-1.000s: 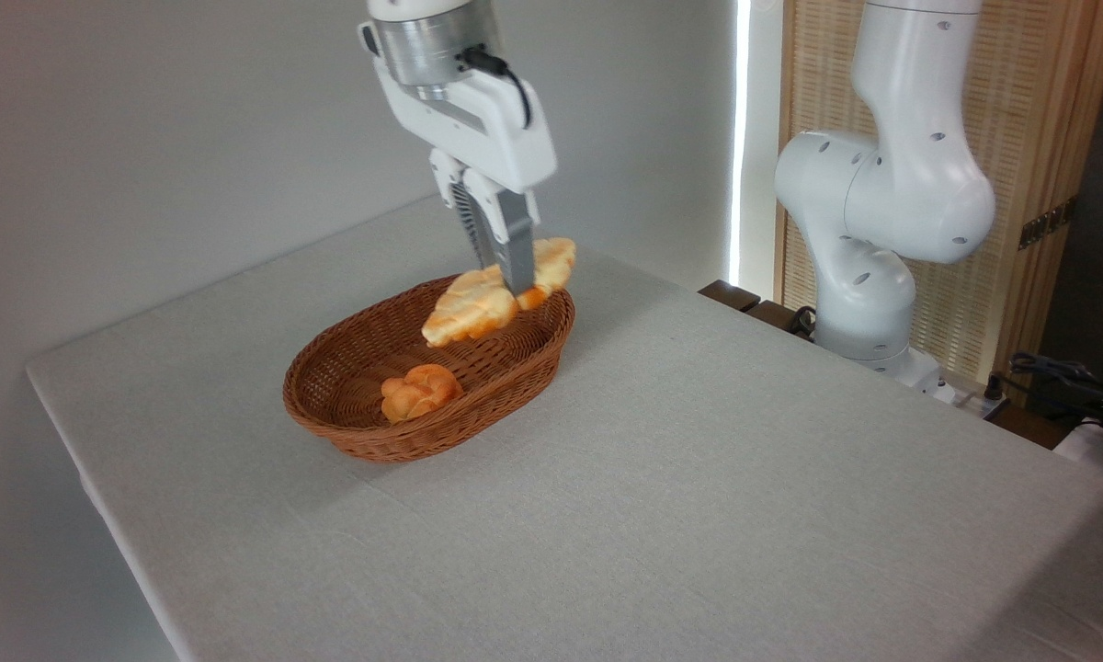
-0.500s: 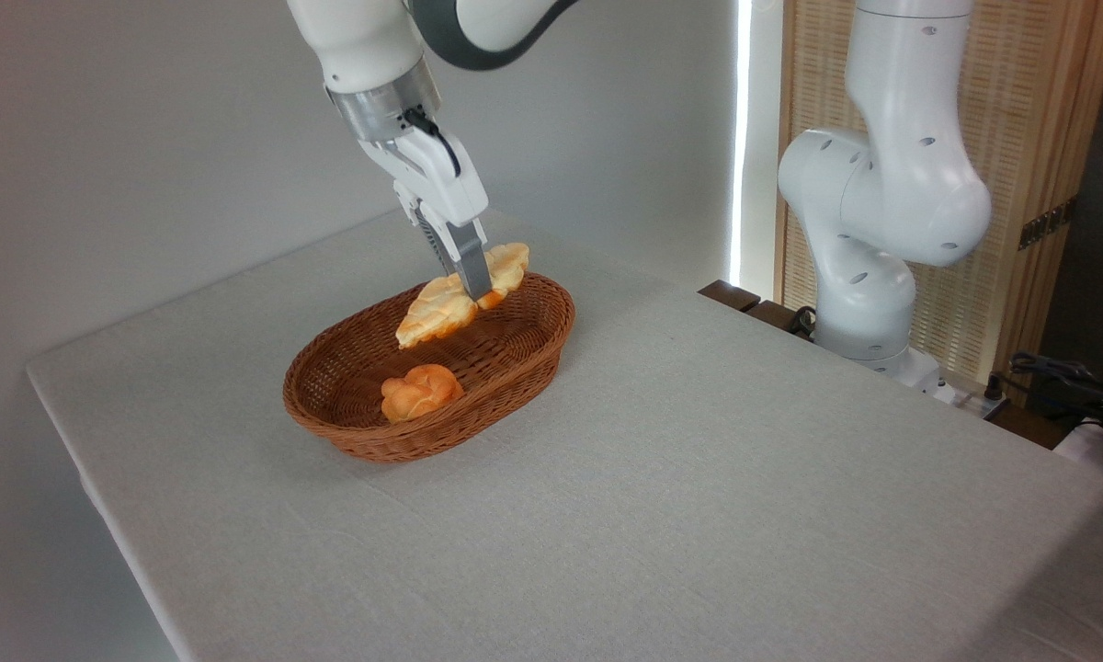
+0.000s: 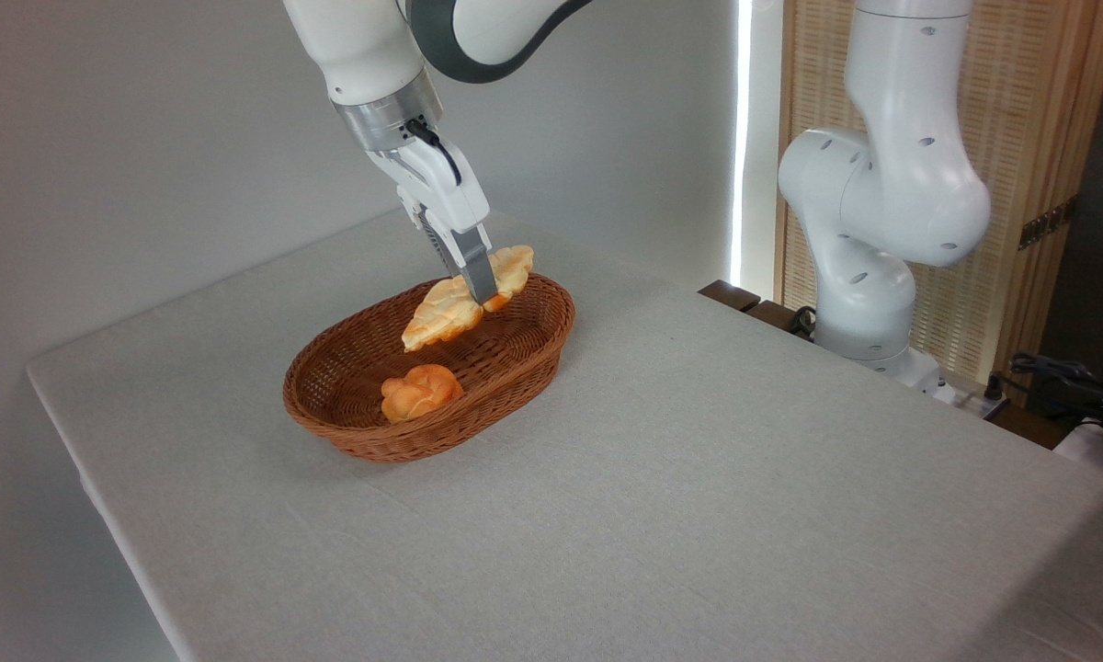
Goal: Put bread into the basket
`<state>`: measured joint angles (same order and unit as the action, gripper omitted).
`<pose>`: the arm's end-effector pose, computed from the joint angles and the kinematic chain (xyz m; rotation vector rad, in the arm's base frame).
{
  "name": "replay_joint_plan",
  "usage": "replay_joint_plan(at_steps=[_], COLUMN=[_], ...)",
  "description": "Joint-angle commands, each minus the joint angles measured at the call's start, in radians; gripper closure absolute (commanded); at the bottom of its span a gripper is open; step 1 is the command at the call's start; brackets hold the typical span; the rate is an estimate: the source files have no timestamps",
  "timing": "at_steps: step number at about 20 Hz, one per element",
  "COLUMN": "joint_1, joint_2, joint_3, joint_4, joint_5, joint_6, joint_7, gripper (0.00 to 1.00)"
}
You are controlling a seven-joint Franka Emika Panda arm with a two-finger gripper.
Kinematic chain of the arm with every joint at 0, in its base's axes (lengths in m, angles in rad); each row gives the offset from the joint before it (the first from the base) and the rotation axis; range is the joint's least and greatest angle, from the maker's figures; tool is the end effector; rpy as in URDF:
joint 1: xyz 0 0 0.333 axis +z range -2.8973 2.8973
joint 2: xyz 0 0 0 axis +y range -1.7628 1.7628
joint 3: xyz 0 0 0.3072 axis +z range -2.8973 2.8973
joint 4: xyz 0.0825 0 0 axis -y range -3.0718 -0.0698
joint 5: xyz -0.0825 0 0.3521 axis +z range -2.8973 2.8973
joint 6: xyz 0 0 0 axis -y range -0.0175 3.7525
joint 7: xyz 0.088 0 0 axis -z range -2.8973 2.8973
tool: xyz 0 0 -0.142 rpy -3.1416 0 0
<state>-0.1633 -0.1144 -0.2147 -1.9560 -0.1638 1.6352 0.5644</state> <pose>0.4240 -0.1953 0.4759 2.6685 -1.3068 -0.2902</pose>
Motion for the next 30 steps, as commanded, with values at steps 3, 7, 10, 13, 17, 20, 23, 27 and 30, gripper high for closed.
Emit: replay_joint_plan(at_steps=[3, 7, 10, 13, 17, 20, 23, 27, 30], joint_1=[-0.001, 0.001, 0.001, 0.002, 0.059, 0.113, 0.146, 0.149, 0.149], joint_2=[-0.016, -0.018, -0.022, -0.034, -0.030, -0.024, -0.019, 0.047, 0.073], joint_3=[0.006, 0.008, 0.014, 0.073, 0.146, 0.147, 0.146, 0.147, 0.147], joint_4=[-0.009, -0.007, 0.002, 0.073, 0.204, 0.253, 0.288, 0.374, 0.399], joint_5=[-0.017, -0.017, -0.010, -0.008, -0.010, -0.006, 0.065, 0.133, 0.139], joint_6=[0.008, 0.008, 0.009, 0.009, 0.008, -0.021, -0.083, -0.107, -0.109], joint_7=[0.006, 0.006, 0.006, 0.003, 0.014, 0.093, 0.181, 0.183, 0.169], gripper=[0.00, 0.00, 0.00, 0.00, 0.00, 0.00, 0.00, 0.00, 0.00])
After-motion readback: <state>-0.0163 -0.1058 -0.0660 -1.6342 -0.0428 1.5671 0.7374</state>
